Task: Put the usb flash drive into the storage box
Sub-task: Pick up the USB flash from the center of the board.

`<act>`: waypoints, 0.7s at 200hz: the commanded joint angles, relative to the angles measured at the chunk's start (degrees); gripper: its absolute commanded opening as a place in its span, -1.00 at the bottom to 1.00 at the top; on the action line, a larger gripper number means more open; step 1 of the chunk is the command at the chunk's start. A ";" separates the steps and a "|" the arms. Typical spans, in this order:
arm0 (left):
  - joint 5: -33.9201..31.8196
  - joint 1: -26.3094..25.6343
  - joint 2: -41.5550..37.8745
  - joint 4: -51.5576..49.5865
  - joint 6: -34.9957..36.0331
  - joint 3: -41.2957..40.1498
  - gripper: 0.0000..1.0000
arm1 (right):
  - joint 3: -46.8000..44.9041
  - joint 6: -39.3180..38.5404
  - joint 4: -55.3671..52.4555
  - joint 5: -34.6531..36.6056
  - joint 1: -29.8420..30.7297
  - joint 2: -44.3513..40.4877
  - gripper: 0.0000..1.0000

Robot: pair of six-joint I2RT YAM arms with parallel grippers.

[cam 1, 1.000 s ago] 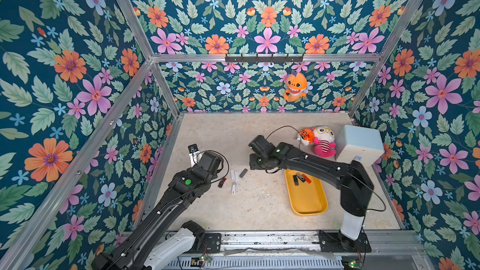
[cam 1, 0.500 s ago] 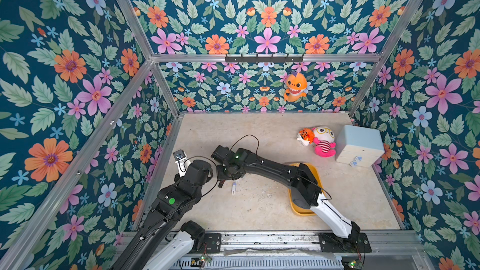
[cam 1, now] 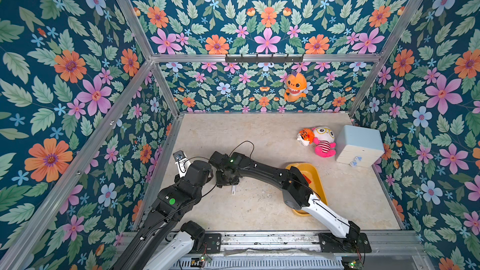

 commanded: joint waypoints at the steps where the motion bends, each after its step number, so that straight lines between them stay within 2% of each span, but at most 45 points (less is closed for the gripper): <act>1: -0.24 0.00 -1.02 1.01 0.98 -0.22 0.16 | 2.63 0.90 -1.75 -1.22 0.09 2.07 0.14; 49: -0.02 -0.01 -0.68 1.31 1.19 -0.32 0.16 | 5.72 0.08 -5.81 0.17 0.17 5.39 0.09; 140: 0.26 0.00 0.07 1.39 1.40 -0.41 0.16 | 9.66 -4.93 -12.98 6.71 1.32 10.19 -0.19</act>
